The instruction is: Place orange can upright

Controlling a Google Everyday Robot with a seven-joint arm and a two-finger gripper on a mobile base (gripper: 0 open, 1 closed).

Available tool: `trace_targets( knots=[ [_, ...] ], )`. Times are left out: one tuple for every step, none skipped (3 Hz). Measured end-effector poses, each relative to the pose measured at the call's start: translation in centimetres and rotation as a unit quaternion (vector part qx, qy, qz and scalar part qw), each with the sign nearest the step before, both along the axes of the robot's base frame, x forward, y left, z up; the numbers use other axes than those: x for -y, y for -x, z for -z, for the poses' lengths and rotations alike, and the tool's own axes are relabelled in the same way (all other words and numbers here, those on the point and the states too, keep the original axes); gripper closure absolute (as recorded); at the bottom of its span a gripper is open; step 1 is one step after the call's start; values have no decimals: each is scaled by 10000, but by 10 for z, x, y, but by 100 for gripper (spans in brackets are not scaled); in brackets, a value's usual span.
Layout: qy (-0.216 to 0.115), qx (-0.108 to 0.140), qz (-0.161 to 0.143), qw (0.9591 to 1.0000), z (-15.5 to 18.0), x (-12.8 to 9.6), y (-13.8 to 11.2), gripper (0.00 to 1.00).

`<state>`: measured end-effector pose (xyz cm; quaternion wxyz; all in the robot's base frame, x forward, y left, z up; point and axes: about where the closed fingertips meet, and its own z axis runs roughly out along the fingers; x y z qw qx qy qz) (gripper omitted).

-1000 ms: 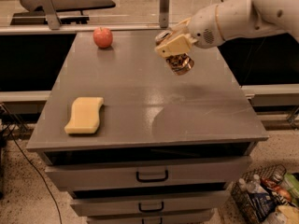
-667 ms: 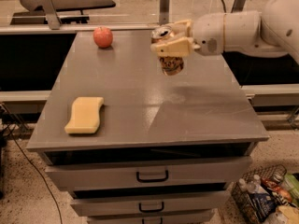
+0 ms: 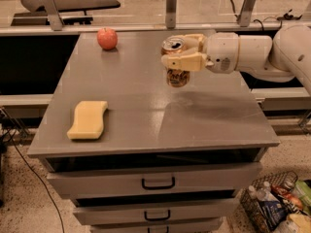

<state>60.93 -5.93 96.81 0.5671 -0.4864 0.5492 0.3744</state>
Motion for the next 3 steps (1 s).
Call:
trace_targets(
  knots=[
    [-171, -216, -93, 9996, 15, 8, -1, 85],
    [-271, -390, -182, 9987, 27, 14, -1, 62],
    [-318, -488, -263, 9980, 35, 17, -1, 38]
  ],
)
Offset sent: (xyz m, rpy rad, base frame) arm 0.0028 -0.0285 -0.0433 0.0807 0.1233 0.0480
